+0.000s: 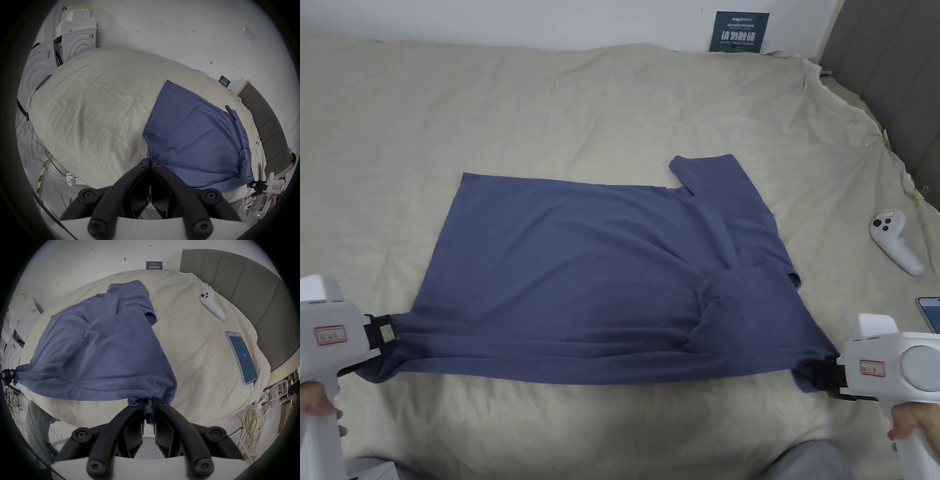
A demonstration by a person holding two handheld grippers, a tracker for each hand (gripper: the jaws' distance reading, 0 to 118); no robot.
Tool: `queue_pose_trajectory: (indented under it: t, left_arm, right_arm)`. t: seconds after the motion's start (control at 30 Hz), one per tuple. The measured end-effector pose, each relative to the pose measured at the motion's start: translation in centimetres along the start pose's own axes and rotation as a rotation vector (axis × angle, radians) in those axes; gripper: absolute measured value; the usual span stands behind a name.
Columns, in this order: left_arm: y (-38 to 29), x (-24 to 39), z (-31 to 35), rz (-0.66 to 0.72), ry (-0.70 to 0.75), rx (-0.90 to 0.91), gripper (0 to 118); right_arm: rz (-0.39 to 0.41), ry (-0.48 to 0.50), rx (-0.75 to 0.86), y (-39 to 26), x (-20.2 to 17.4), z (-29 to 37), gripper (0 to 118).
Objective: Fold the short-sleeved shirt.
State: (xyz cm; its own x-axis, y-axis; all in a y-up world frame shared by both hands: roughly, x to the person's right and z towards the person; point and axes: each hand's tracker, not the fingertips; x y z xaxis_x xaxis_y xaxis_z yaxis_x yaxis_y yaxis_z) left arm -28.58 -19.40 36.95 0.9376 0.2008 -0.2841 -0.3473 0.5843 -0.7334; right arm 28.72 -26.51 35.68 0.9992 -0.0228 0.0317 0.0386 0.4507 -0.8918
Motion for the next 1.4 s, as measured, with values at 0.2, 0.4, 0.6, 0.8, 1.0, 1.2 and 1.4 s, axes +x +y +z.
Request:
queue_pose_trajectory:
  t: [0.2,0.4,0.6,0.8,1.0,1.2,1.4]
  left_arm:
    - [4.2,-0.2,0.3,0.111,-0.059,0.028,0]
    - [9.6,1.1,-1.9,0.117,-0.034,0.076,0]
    - [13.7,2.4,-7.7,0.097,0.039,0.075,0]
    - [14.8,4.1,-14.1,0.088,0.127,0.009,0]
    - [15.6,5.7,-19.0,0.042,0.153,-0.016,0]
    - [16.2,6.2,-20.0,-0.081,0.186,0.02,48]
    - [17.4,5.2,-14.8,-0.089,0.09,0.175,118]
  right_arm:
    - [0.111,0.026,0.067,3.5,0.6,4.6,8]
    - [0.146,0.007,0.1,8.9,-0.6,5.7,8]
    - [0.117,-0.004,0.061,14.0,-2.2,2.2,8]
    - [0.115,-0.084,0.012,17.4,-3.9,-2.9,8]
    - [0.087,-0.15,-0.03,19.3,-4.3,-6.9,8]
    - [0.132,-0.176,-0.052,19.4,-4.3,-8.0,11]
    - [0.174,-0.185,0.098,19.1,-4.2,-3.6,100]
